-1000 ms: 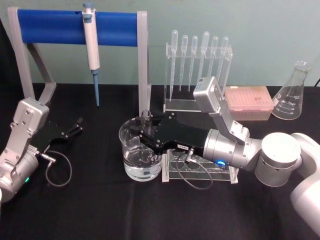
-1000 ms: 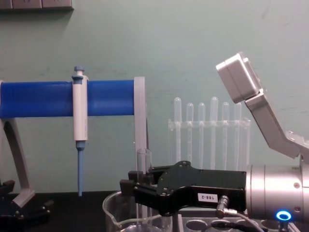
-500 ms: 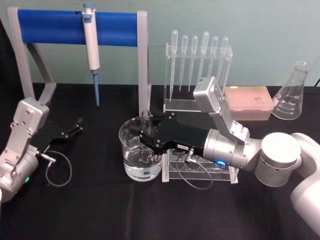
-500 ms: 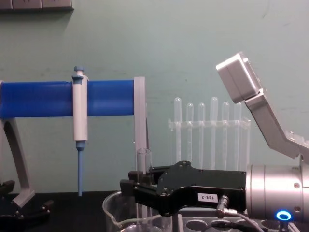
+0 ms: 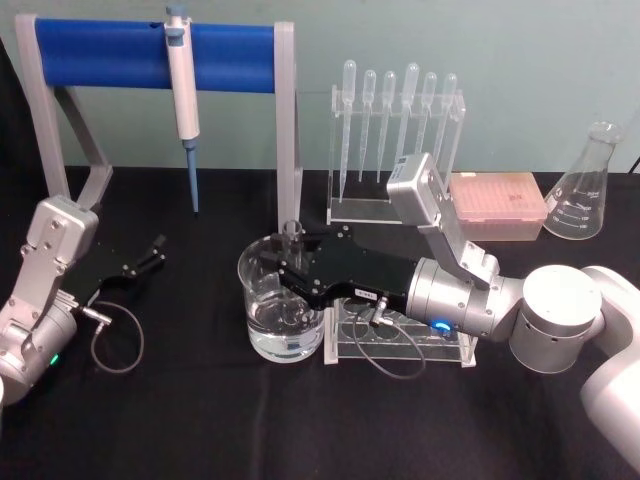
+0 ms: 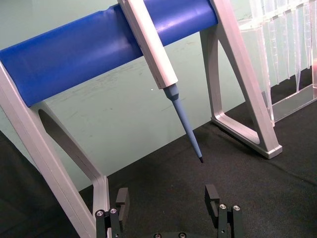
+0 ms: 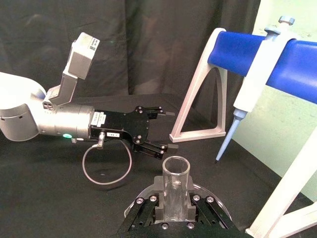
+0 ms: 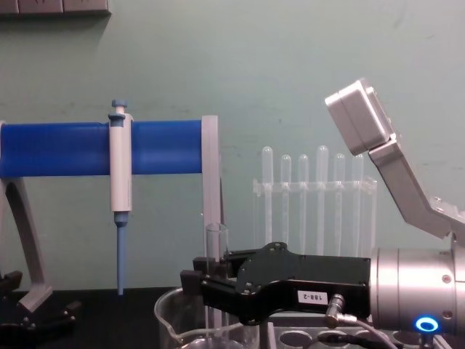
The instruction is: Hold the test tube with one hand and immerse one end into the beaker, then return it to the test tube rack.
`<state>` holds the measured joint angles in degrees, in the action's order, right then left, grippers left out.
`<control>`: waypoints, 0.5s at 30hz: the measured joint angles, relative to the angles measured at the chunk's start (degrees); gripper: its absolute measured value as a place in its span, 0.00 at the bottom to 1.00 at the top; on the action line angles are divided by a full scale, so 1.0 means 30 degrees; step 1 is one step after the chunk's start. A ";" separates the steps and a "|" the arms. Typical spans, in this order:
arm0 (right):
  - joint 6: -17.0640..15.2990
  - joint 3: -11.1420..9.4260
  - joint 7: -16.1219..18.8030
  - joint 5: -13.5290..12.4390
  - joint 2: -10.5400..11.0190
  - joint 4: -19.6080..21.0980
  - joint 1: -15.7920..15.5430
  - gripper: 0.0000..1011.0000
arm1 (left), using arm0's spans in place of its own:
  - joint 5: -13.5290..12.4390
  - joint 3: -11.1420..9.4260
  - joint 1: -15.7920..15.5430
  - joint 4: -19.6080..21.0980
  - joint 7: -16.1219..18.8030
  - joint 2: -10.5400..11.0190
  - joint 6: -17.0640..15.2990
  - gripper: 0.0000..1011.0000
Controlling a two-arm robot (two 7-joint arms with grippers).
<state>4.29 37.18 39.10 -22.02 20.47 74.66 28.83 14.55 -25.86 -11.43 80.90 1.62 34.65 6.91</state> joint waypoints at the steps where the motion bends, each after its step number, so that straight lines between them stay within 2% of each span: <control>1: 0.0000 0.0000 0.0000 0.0001 0.0000 0.0001 0.0000 0.22 | 0.0000 0.0000 0.0000 -0.0001 0.0000 -0.0001 0.0000 0.99; 15: 0.0001 0.0000 -0.0001 0.0001 0.0000 0.0000 0.0000 0.22 | 0.0000 0.0001 0.0000 -0.0001 0.0000 -0.0001 0.0000 0.99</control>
<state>4.30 37.18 39.10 -22.02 20.47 74.66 28.82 14.55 -25.86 -11.43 80.90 1.62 34.64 6.91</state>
